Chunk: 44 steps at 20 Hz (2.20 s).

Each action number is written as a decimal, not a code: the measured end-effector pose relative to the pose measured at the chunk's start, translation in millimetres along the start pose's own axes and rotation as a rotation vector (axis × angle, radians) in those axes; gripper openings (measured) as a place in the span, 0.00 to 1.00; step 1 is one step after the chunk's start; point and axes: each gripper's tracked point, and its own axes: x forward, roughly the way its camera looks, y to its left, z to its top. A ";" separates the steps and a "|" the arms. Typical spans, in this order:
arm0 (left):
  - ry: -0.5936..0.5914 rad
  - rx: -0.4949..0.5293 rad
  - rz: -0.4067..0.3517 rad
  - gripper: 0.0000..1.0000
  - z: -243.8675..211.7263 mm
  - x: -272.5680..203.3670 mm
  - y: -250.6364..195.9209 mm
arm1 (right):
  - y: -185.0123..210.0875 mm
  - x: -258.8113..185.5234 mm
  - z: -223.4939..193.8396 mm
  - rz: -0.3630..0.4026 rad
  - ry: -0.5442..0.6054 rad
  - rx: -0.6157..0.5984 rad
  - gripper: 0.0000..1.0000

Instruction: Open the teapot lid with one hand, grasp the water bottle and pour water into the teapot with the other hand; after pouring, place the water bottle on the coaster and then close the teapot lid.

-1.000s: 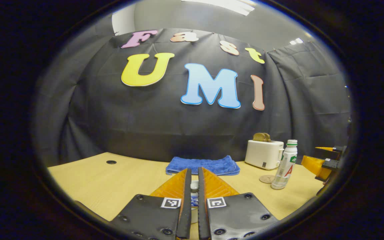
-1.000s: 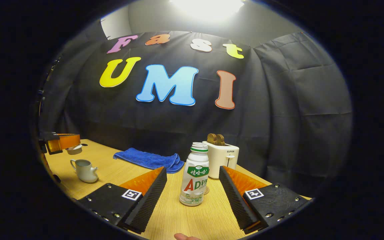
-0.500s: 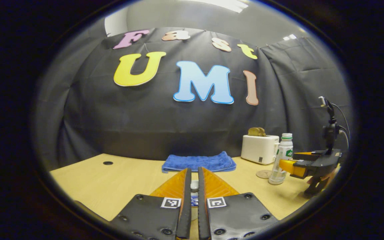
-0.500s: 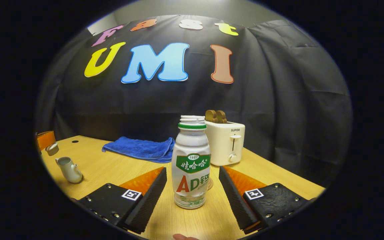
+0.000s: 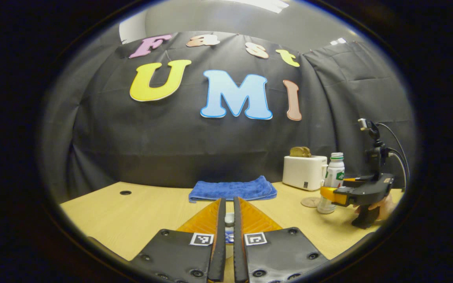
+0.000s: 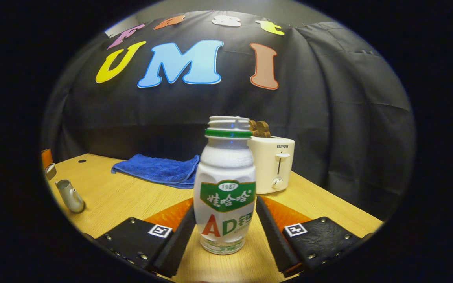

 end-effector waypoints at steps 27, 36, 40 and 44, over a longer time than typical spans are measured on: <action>-0.021 -0.027 -0.057 0.15 12.8 -154.3 -4.8 | 105.8 -71.1 26.2 0.139 -0.033 -0.491 0.71; -0.040 -0.091 -0.085 0.19 6.5 -192.4 -2.4 | 153.5 -60.3 22.5 0.143 -0.056 -0.766 0.71; -0.032 -0.096 -0.097 0.19 1.9 -201.2 -6.8 | 171.6 -56.4 28.5 0.134 -0.098 -0.878 0.71; -0.036 -0.079 -0.118 0.19 2.0 -206.6 -14.4 | 186.9 -52.7 23.2 0.143 -0.101 -0.953 0.71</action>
